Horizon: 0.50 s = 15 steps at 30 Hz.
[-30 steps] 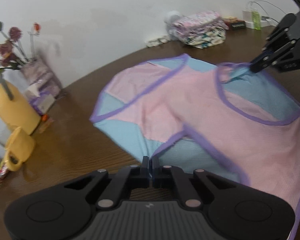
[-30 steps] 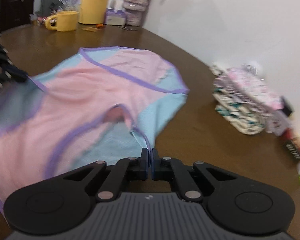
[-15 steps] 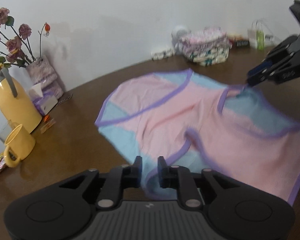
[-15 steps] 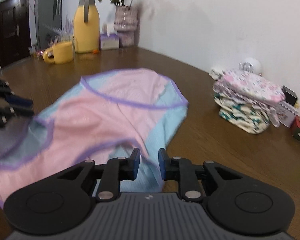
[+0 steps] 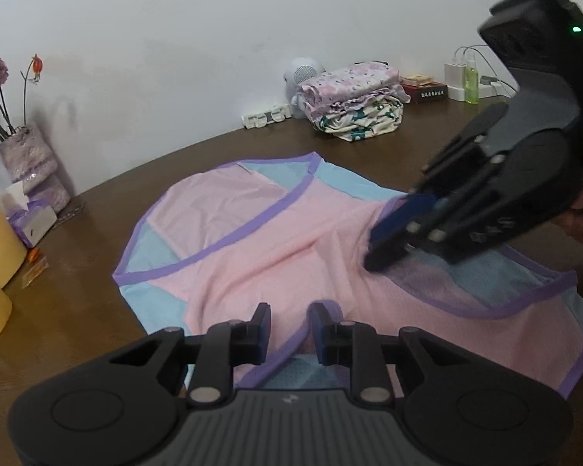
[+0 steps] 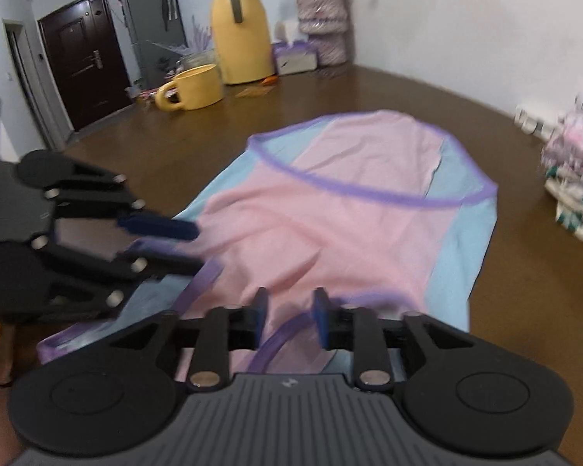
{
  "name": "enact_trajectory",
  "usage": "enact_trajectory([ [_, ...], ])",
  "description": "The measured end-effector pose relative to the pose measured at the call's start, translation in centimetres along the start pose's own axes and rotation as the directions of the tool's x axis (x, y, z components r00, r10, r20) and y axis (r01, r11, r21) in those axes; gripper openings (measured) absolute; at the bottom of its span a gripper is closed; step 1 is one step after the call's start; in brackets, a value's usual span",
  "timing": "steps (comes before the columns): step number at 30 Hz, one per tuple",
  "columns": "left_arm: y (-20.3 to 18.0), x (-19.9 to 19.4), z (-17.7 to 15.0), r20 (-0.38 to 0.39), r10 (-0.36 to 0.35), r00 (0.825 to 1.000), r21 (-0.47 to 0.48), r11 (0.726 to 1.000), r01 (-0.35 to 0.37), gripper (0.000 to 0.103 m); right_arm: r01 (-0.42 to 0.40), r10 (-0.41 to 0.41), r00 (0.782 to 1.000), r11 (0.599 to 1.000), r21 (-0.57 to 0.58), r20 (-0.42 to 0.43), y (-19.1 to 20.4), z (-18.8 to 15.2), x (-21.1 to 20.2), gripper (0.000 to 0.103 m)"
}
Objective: Fold clothes
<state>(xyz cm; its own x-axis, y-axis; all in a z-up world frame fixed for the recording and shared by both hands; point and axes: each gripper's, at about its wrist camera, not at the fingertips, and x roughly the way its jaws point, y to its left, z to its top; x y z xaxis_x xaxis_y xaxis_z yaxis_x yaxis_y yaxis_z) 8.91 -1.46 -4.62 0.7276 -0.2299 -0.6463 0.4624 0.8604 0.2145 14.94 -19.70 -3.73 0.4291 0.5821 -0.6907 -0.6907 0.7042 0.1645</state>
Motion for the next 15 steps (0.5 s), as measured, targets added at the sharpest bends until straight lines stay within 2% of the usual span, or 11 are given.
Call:
enact_trajectory([
  [4, 0.7, -0.6, -0.9, -0.008, -0.011, 1.0, -0.028, 1.0, 0.011, 0.021, -0.051, 0.05, 0.998, 0.999, -0.009, -0.045, 1.2, -1.8, -1.0, 0.035],
  [6, 0.7, -0.8, -1.3, -0.017, -0.003, 1.0, -0.032, 0.999, 0.002, 0.021, -0.039, 0.035, 0.997, 0.998, -0.047, -0.075, 2.0, -2.3, -0.8, 0.027],
  [7, 0.6, -0.9, -1.5, -0.021, 0.001, 1.0, -0.032, 0.999, -0.001, 0.021, -0.031, 0.025, 0.996, 0.997, -0.069, -0.09, 2.4, -2.6, -0.7, 0.018],
  [10, 0.3, -1.2, -1.9, -0.028, 0.01, 1.0, -0.028, 1.0, -0.011, 0.021, -0.013, 0.002, 0.994, 0.994, -0.105, -0.107, 3.1, -2.7, -0.9, 0.002],
  [15, 0.0, -2.1, -2.7, -0.03, 0.034, 0.999, -0.013, 0.999, -0.035, 0.021, -0.023, 0.001, 0.99, 0.987, -0.156, -0.138, 4.6, -3.3, -2.5, 0.002],
])
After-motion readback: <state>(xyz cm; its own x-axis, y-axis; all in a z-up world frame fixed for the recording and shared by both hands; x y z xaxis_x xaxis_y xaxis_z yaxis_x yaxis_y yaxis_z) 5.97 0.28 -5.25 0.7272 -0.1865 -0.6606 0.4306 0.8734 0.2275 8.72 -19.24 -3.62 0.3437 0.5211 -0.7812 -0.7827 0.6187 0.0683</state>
